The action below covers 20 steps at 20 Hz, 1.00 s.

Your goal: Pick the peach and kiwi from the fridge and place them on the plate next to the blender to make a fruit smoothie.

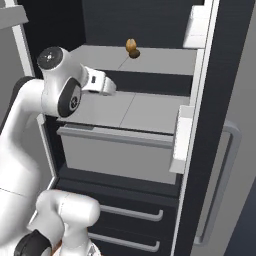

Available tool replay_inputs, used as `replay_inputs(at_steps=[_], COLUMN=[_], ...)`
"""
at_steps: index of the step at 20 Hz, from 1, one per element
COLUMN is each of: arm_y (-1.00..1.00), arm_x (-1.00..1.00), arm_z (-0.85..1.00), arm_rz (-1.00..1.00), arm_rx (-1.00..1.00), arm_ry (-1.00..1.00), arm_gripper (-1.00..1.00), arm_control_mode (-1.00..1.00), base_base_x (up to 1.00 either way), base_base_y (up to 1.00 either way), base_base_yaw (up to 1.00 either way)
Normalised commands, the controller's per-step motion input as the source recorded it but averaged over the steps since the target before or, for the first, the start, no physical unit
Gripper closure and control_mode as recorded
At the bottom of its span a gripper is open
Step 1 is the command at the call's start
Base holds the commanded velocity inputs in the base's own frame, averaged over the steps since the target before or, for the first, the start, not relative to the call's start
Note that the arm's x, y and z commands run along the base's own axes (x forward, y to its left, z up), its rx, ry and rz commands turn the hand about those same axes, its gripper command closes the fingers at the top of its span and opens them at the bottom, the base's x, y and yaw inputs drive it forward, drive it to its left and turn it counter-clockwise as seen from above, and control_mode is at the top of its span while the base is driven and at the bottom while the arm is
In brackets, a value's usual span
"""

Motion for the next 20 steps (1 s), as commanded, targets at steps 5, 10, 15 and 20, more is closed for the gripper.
replay_inputs(at_steps=[5,10,15,20], arm_y=[-0.36,-0.23,-0.14,0.02], arm_x=[0.70,1.00,0.94,0.27], arm_z=[0.92,0.33,0.17,-0.35], arm_rz=[0.00,0.00,0.00,0.01], arm_rx=[0.01,0.00,0.01,-0.01], arm_ry=[0.01,0.15,0.25,0.10], arm_gripper=[-1.00,-1.00,-1.00,-1.00], arm_control_mode=[-1.00,-1.00,-1.00,-1.00], base_base_x=[0.00,0.00,0.00,0.00], base_base_y=[0.00,0.00,0.00,0.00], base_base_yaw=[0.00,0.00,0.00,0.00])
